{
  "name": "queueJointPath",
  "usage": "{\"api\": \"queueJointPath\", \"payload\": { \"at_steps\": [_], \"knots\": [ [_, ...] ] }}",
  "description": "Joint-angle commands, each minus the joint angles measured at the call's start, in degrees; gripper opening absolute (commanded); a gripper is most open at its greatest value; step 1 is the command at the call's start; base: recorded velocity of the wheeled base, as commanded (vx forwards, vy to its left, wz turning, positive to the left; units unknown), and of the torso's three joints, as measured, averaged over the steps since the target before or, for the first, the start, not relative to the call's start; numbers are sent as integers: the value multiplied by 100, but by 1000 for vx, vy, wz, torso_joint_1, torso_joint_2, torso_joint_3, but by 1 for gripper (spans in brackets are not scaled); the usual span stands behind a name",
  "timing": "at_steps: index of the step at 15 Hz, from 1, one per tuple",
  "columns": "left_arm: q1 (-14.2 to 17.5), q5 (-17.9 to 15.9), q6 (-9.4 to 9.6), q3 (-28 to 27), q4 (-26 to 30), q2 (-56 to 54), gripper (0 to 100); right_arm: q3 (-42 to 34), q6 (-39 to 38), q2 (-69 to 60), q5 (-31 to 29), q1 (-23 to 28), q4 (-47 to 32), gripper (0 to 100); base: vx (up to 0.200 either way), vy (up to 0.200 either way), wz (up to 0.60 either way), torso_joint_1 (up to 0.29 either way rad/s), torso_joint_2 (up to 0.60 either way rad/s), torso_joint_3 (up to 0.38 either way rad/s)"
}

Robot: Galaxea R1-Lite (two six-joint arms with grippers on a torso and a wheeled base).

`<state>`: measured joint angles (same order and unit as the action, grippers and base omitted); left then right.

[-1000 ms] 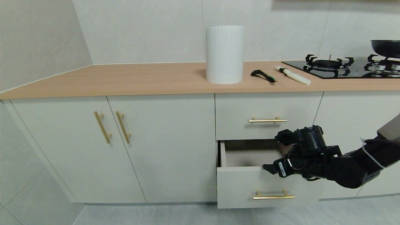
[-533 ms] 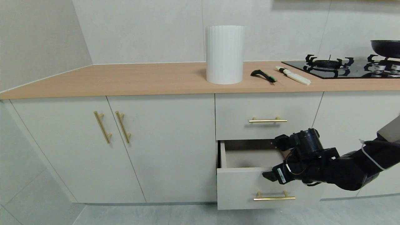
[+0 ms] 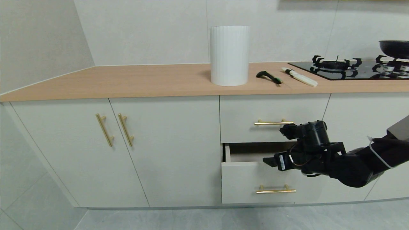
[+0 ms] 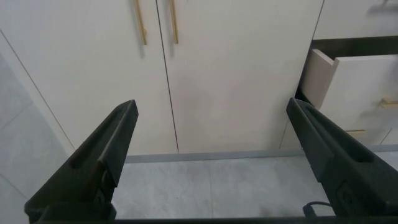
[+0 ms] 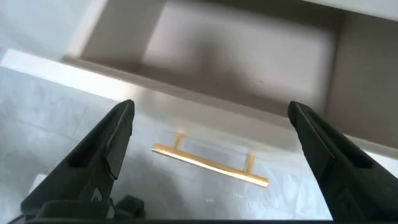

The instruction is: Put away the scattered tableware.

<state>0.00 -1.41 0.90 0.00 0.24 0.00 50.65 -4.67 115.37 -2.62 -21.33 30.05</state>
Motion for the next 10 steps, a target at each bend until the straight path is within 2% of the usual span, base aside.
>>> {"api": "queueJointPath", "payload": {
  "at_steps": [1, 4, 10],
  "knots": [
    [0, 1, -2, 0, 2, 0, 100, 261, -333, 293, -107, -2, 10, 100, 0, 0, 0, 0, 0, 0],
    [0, 1, -2, 0, 2, 0, 100, 806, -711, 943, -837, -2, 1, 100, 0, 0, 0, 0, 0, 0],
    [0, 1, -2, 0, 2, 0, 100, 964, -711, 1348, -916, 24, 1, 100, 0, 0, 0, 0, 0, 0]
  ]
}}
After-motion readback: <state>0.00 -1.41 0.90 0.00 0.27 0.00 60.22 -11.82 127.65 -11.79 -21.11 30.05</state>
